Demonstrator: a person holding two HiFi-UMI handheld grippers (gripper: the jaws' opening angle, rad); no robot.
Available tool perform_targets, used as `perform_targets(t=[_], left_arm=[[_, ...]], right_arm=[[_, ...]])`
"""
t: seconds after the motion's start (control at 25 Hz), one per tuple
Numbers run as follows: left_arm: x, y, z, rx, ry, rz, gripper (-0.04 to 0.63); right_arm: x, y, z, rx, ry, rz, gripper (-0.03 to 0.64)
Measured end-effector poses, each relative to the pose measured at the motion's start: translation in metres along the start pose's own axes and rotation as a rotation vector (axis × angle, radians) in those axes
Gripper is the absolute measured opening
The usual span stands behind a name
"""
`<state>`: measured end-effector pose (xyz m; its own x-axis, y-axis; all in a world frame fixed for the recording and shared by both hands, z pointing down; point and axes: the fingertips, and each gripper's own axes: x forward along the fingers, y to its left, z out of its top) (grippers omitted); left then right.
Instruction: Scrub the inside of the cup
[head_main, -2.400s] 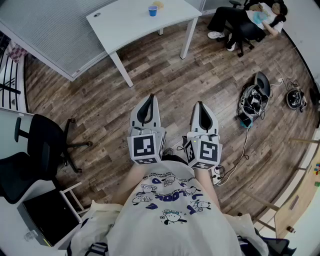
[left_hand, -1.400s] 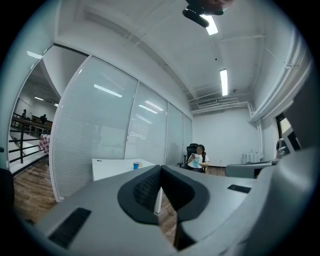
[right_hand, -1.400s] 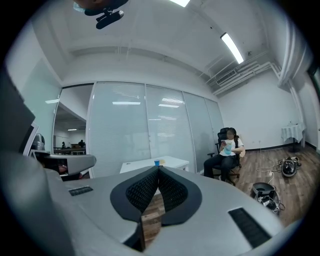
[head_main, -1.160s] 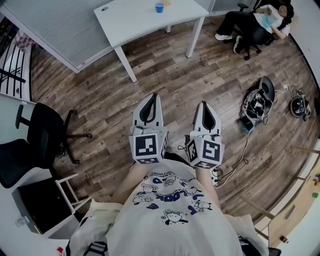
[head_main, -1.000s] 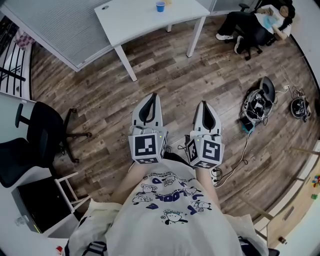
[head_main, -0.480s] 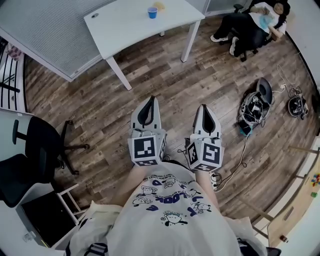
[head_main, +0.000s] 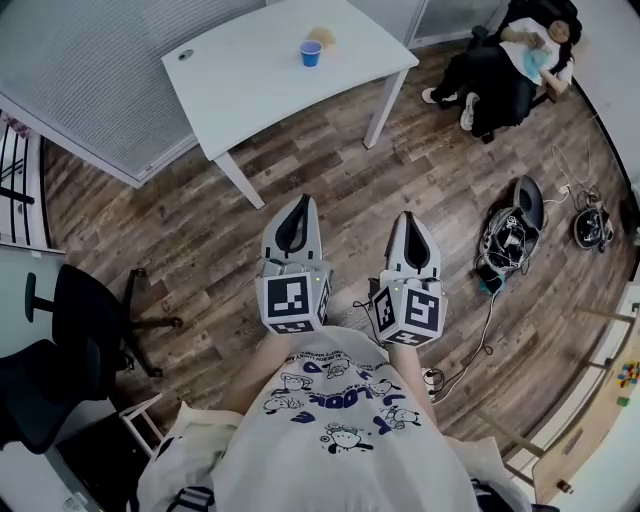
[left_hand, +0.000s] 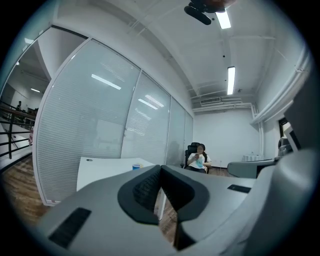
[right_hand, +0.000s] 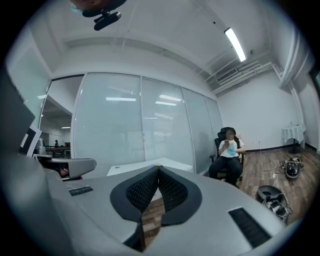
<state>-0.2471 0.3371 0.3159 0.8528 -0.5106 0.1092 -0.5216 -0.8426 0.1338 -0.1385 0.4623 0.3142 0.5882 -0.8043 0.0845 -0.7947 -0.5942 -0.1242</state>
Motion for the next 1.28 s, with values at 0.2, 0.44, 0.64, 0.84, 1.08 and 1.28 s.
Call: perform_targets(t=[0.2,0.44,0.64,0.84,1.08,1.28], left_arm=[[0.026,0.026,0.001,-0.004,0.002,0.004,0.028],[0.047,0.047,-0.005,-0.028,0.03,0.02,0.029],[0.062,0.055,-0.006,-0.027,0.043,0.025,0.029],[0.082,0.071,-0.008,-0.05,0.051,0.069,0.028],[0.117,0.084,-0.006,-0.063,0.041,0.134,0.028],[0.155,0.088,0.004,-0.057,0.026,0.167,0.029]], right_arm=[[0.035,0.014,-0.004,0.014,0.007,0.008,-0.003],[0.062,0.028,-0.005,0.015,0.021,0.029,-0.003],[0.082,0.026,-0.007,0.029,0.038,0.031,-0.003],[0.111,0.025,-0.009,0.012,0.059,0.058,-0.003],[0.158,0.019,-0.006,0.017,0.066,0.114,-0.003],[0.201,0.01,0.002,0.012,0.062,0.153,-0.003]])
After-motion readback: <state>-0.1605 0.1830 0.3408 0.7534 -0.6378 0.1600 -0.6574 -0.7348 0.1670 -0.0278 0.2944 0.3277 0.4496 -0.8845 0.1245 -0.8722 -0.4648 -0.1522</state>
